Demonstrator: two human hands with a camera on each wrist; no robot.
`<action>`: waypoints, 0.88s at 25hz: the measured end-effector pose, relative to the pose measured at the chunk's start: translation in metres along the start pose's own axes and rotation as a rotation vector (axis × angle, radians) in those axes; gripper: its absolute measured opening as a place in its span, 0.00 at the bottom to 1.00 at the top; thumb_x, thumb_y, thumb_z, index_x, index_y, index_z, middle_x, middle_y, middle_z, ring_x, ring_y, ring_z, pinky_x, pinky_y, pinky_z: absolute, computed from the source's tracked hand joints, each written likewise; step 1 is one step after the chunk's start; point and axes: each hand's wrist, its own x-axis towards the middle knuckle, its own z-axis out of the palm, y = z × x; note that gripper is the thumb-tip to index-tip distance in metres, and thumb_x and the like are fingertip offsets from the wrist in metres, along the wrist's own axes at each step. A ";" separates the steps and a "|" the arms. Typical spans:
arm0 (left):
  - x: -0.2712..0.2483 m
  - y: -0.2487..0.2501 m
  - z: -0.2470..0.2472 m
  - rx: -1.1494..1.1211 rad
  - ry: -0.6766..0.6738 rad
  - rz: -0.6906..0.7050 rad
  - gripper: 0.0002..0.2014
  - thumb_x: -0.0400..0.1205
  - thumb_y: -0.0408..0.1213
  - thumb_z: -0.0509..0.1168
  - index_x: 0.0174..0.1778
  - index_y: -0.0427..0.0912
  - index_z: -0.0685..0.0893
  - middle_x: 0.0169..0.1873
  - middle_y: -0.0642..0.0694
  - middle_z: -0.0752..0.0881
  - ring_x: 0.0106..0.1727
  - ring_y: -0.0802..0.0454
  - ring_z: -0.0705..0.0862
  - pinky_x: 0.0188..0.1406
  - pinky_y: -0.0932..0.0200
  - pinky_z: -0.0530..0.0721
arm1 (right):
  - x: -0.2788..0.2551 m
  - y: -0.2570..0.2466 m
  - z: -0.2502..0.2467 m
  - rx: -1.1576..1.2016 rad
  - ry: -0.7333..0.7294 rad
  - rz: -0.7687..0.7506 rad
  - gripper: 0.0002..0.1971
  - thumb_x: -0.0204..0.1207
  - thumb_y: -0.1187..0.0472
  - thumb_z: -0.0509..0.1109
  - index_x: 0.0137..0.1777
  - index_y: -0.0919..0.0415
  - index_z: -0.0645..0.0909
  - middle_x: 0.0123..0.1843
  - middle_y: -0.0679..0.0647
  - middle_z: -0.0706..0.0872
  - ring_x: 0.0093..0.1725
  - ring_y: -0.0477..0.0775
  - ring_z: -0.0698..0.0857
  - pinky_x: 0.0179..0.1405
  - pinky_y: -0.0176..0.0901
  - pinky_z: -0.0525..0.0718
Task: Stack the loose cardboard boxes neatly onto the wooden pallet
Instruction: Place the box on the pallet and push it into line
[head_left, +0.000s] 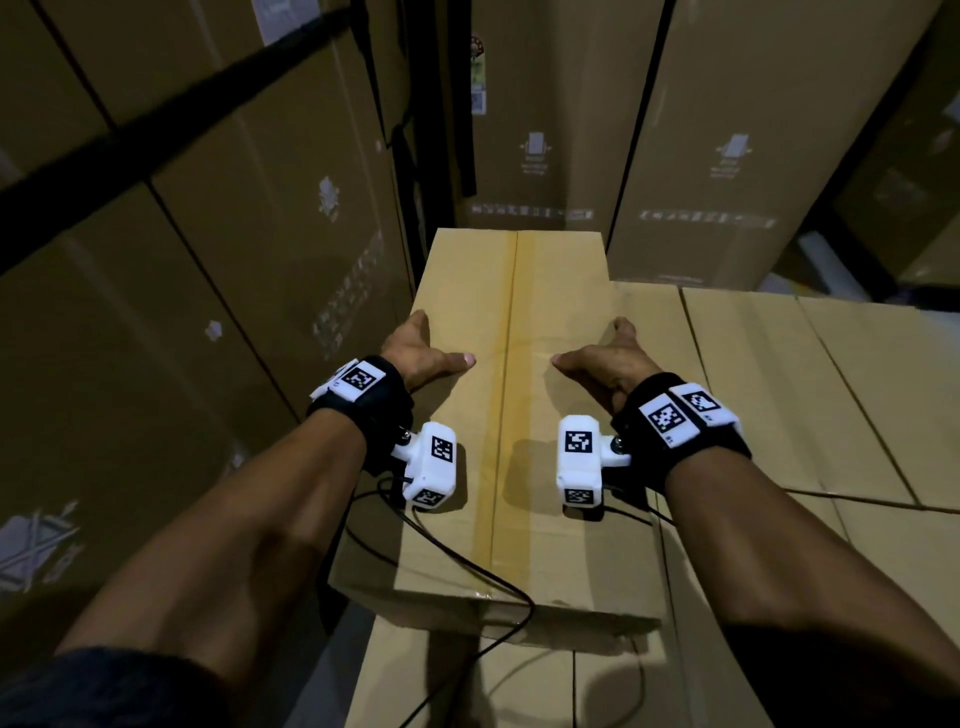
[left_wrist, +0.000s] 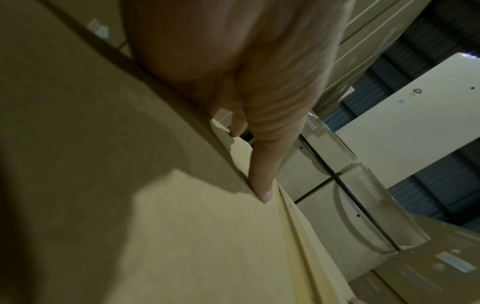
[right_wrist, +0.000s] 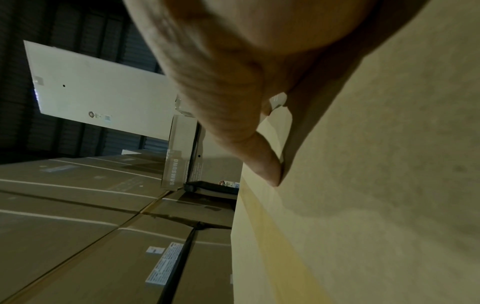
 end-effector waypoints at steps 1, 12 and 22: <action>0.006 0.000 0.002 0.000 0.001 -0.009 0.38 0.75 0.40 0.80 0.76 0.33 0.69 0.66 0.41 0.79 0.66 0.42 0.79 0.71 0.46 0.78 | 0.007 0.001 -0.001 0.000 0.007 0.005 0.56 0.72 0.78 0.77 0.89 0.47 0.47 0.81 0.67 0.69 0.52 0.56 0.87 0.64 0.54 0.87; 0.003 -0.010 -0.001 0.282 -0.050 -0.025 0.33 0.80 0.47 0.74 0.76 0.33 0.74 0.77 0.34 0.71 0.75 0.35 0.73 0.74 0.47 0.74 | 0.010 0.015 0.003 -0.543 0.115 -0.036 0.50 0.71 0.50 0.79 0.89 0.48 0.53 0.87 0.60 0.59 0.82 0.69 0.66 0.80 0.59 0.71; -0.122 -0.033 -0.009 0.620 -0.328 0.281 0.17 0.83 0.55 0.66 0.59 0.47 0.81 0.60 0.45 0.82 0.59 0.45 0.79 0.59 0.49 0.80 | -0.147 0.060 0.023 -1.275 -0.034 -0.298 0.29 0.78 0.49 0.66 0.79 0.53 0.72 0.76 0.55 0.73 0.77 0.62 0.70 0.78 0.67 0.62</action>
